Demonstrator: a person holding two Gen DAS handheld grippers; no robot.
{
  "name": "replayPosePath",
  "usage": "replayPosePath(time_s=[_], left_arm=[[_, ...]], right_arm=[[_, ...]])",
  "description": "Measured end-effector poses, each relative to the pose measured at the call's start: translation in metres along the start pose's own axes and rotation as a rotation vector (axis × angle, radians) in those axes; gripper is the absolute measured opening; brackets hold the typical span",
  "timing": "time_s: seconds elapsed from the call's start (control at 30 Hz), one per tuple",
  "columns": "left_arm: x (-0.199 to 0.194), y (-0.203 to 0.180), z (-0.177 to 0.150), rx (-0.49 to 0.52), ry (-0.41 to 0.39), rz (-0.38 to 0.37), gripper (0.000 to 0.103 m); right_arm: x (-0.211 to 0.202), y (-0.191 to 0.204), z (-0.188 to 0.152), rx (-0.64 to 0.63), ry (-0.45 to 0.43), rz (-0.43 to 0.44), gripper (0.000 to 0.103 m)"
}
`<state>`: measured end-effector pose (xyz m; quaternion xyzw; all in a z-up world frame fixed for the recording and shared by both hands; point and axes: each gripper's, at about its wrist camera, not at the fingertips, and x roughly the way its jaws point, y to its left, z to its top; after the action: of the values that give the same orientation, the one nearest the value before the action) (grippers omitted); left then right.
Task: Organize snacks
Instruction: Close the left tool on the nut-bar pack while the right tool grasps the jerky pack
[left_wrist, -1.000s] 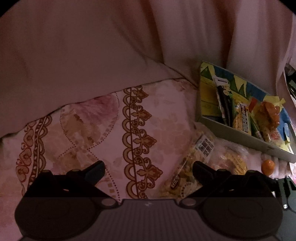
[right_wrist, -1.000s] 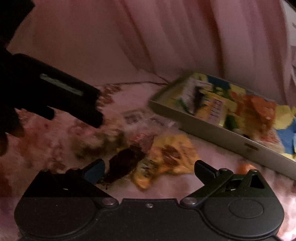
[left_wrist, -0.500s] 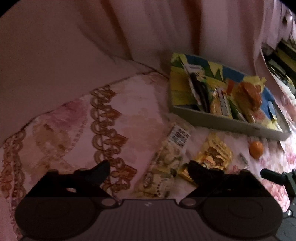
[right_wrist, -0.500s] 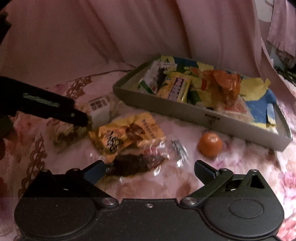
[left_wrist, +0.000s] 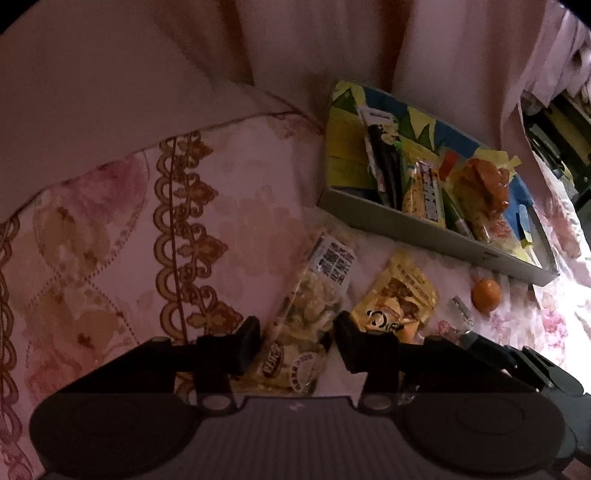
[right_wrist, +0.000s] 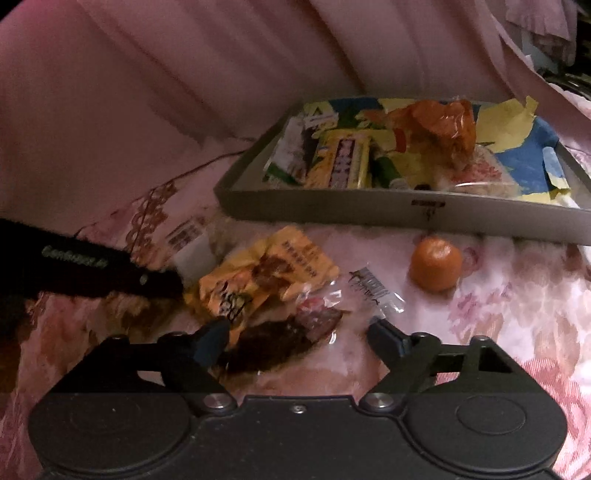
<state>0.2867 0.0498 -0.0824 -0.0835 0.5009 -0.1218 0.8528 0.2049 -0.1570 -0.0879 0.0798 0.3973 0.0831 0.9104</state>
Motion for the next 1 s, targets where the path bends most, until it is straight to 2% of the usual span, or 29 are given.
replayPosePath(time_s=[0.17, 0.3, 0.5, 0.6, 0.7, 0.8, 0.87, 1.0], left_arm=[[-0.002, 0.005, -0.002, -0.042, 0.040, -0.042, 0.047], [-0.003, 0.002, -0.005, -0.017, 0.069, -0.038, 0.047], [-0.003, 0.000, -0.004, -0.007, 0.077, -0.032, 0.047], [-0.001, -0.001, -0.004, -0.008, 0.075, -0.033, 0.047], [0.001, -0.006, -0.006, 0.014, 0.072, -0.020, 0.046], [0.000, -0.015, -0.011, 0.051, 0.068, -0.006, 0.041], [0.000, -0.020, -0.016, 0.070, 0.071, 0.000, 0.040], [-0.002, -0.027, -0.022, 0.088, 0.078, 0.007, 0.040]], right_arm=[[-0.001, 0.000, 0.000, -0.045, 0.026, 0.004, 0.076], [-0.007, 0.005, -0.002, -0.070, 0.089, -0.049, 0.076], [-0.005, 0.004, -0.003, 0.003, 0.122, -0.062, 0.089], [-0.001, 0.009, -0.009, -0.043, 0.111, -0.070, 0.093], [0.000, 0.012, -0.012, -0.069, 0.091, -0.072, 0.093], [-0.005, 0.010, -0.010, -0.071, 0.091, -0.054, 0.080], [-0.010, 0.007, -0.010, -0.071, 0.092, -0.048, 0.066], [-0.021, -0.001, -0.013, -0.039, 0.106, -0.022, 0.062]])
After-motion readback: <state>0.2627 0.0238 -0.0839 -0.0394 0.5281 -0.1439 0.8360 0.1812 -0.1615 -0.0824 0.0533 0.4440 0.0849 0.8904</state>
